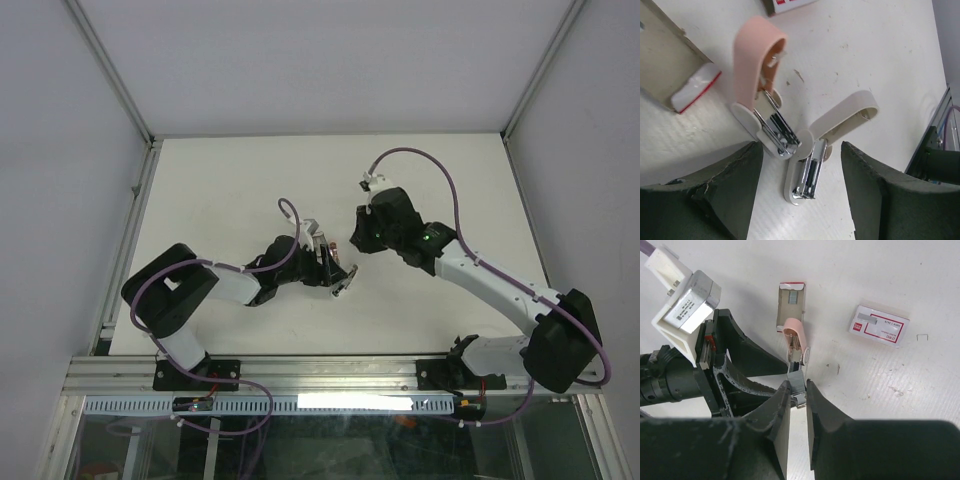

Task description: Load the staples into the stapler

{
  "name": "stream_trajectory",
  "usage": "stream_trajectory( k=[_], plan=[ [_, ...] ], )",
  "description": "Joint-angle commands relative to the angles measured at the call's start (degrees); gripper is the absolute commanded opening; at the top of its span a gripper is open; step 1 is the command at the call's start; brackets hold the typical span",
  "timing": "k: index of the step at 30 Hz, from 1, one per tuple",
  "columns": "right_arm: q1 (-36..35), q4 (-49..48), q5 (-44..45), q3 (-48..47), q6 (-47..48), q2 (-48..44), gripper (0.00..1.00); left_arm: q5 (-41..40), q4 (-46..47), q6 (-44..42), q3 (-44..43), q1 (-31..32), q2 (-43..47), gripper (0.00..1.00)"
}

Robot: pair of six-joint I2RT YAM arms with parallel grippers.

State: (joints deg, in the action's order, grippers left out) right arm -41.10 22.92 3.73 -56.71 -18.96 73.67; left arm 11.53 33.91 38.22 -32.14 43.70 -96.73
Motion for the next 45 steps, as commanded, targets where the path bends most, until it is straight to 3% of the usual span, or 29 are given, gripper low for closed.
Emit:
stream_trajectory(
  k=[1, 6, 11, 19, 24, 30, 45],
  plan=[
    [0.45, -1.21, -0.39, 0.47, -0.18, -2.71, 0.18, -1.86, 2.18, 4.04, 0.53, 3.17, -0.49, 0.66],
    [0.50, -1.38, -0.97, 1.39, -0.80, -3.28, 0.18, -2.44, 4.88, 5.00, 0.41, 3.97, -1.59, 0.66],
    [0.44, -1.93, -3.08, 2.63, -0.98, -3.40, 0.18, -7.78, 2.04, 3.68, 2.57, 3.08, 5.58, 0.69],
    [0.26, -2.82, -6.57, 1.92, 0.92, 0.06, 0.18, -6.04, -10.52, -2.85, 2.02, -8.53, 19.95, 0.75],
    [-1.77, -2.16, -5.00, -1.00, 2.82, 5.47, 0.18, -13.70, -11.19, -7.03, 4.80, -10.90, 25.62, 0.77],
    [-4.36, -0.80, -2.22, -4.84, 4.40, 12.05, 0.18, -22.66, -10.36, -13.48, 7.81, -11.19, 28.25, 0.78],
    [-7.14, 4.42, 1.26, -9.97, 3.78, 20.25, 0.18, -21.50, -8.77, -13.26, 9.37, -11.19, 29.06, 0.79]
  ],
)
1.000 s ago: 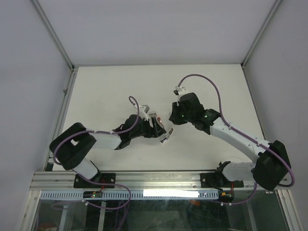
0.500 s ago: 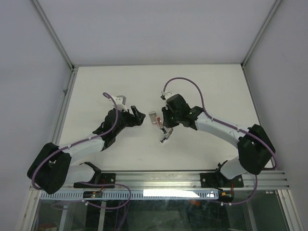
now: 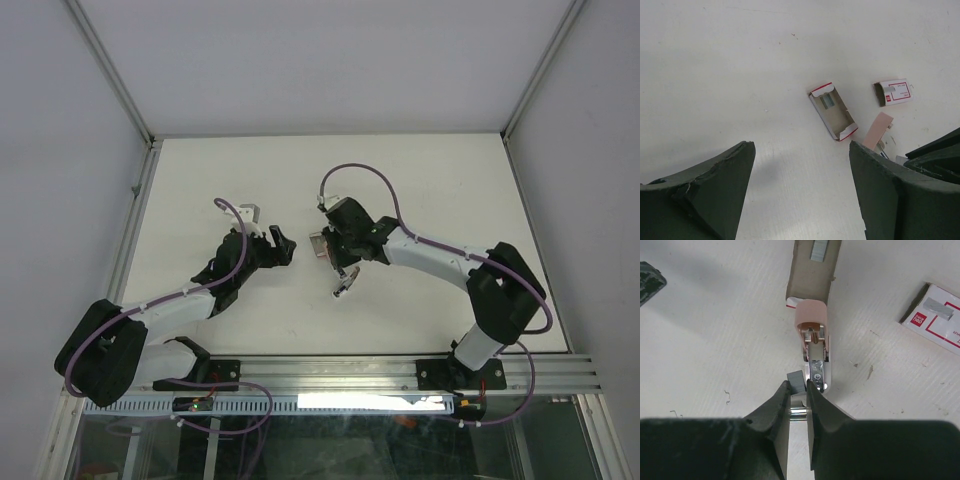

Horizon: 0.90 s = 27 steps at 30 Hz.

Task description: Load the staples into the stapler

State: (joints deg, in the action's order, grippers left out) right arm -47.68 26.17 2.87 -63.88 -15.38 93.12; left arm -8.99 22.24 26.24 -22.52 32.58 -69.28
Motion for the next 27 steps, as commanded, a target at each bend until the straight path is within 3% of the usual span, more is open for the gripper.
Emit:
stream_trajectory(
  k=[1, 27],
  plan=[
    [-0.69, 1.49, 2.40, -2.97, -0.06, 1.09, 0.18, -1.02, 2.85, -1.20, -0.24, -0.06, 1.60, 0.79],
    [-1.80, 2.90, 8.16, -4.35, -1.69, 5.13, 0.17, -1.19, 2.46, -1.21, -0.34, -0.06, 1.86, 0.79]
  ],
)
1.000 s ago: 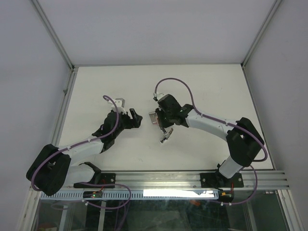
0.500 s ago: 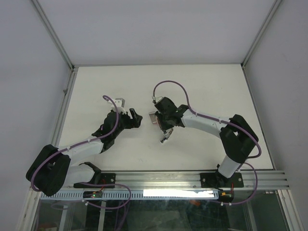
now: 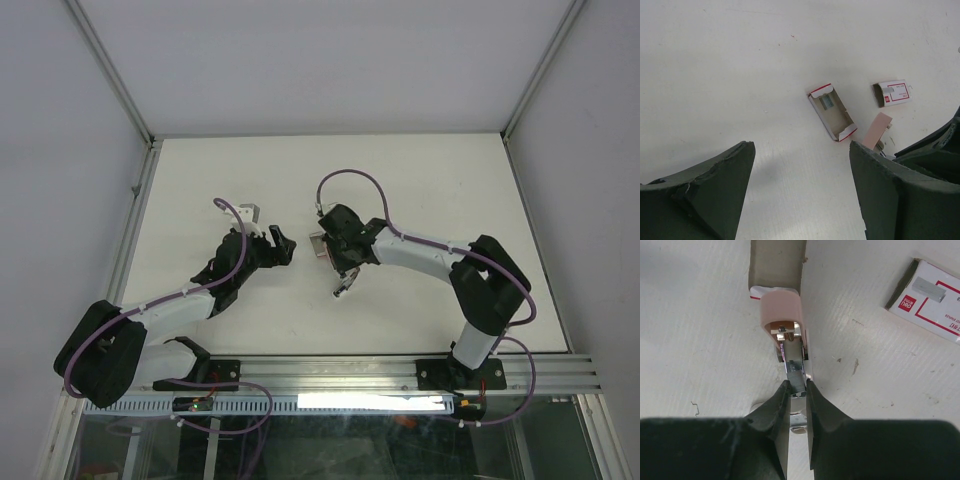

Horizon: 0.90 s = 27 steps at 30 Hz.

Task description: Load the staples into the stapler

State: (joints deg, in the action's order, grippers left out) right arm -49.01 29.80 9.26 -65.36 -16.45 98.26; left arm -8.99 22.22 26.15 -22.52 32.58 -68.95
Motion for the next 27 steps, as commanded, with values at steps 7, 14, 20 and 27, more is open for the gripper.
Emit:
stream_trajectory(
  k=[7, 14, 20, 27],
  plan=[
    [-0.50, -0.85, 1.34, -3.14, -0.56, 0.18, 0.17, -1.29, 2.50, -1.11, -0.33, -0.06, 1.48, 0.79],
    [-0.48, -0.71, 1.99, -3.32, -0.47, 0.91, 0.17, -1.31, 2.40, -1.19, -0.33, -0.06, 1.55, 0.79],
    [-0.58, -0.71, 1.64, -3.45, -0.43, 1.46, 0.17, -1.33, 2.30, -1.29, -0.33, -0.06, 1.63, 0.79],
    [-0.55, -0.55, 1.82, -3.43, -0.48, 1.93, 0.16, -1.33, 2.30, -1.33, -0.42, -0.07, 1.58, 0.79]
  ],
)
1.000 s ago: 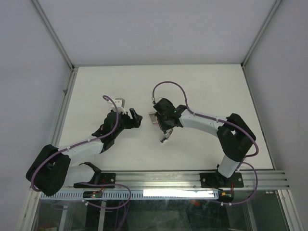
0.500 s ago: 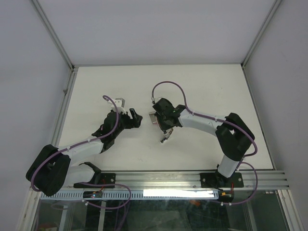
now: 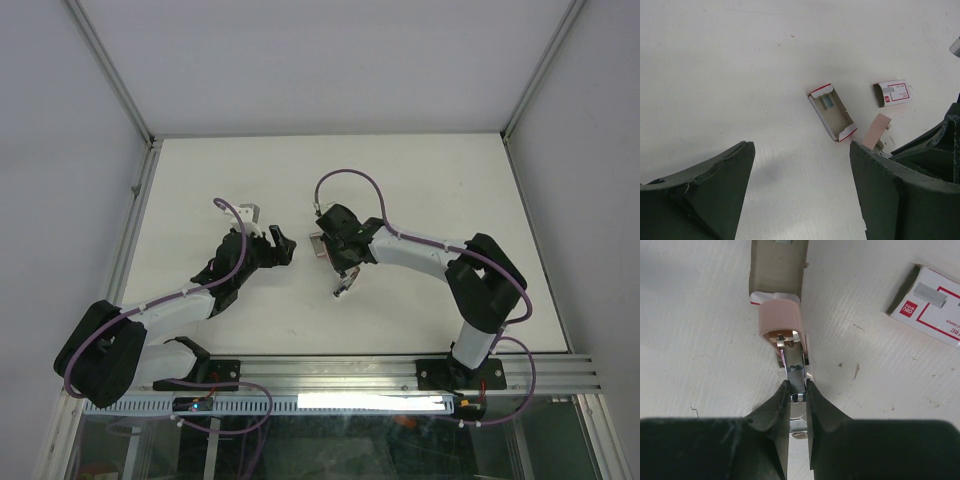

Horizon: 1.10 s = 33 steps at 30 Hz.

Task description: Load the staples into the stapler

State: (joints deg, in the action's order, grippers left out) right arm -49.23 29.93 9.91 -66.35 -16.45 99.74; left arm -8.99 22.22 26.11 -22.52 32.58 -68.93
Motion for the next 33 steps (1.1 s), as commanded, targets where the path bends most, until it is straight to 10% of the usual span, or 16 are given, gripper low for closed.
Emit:
stream_trajectory(
  k=[1, 33],
  plan=[
    [-0.34, -0.67, 1.21, -2.45, -0.43, 0.52, 0.16, -1.32, 2.28, -1.25, -0.42, -0.06, 1.56, 0.79],
    [-0.34, 0.14, 1.43, -3.86, -0.06, -0.70, 0.31, -1.78, 2.30, -1.39, -0.30, -0.06, 1.81, 0.80]
  ],
)
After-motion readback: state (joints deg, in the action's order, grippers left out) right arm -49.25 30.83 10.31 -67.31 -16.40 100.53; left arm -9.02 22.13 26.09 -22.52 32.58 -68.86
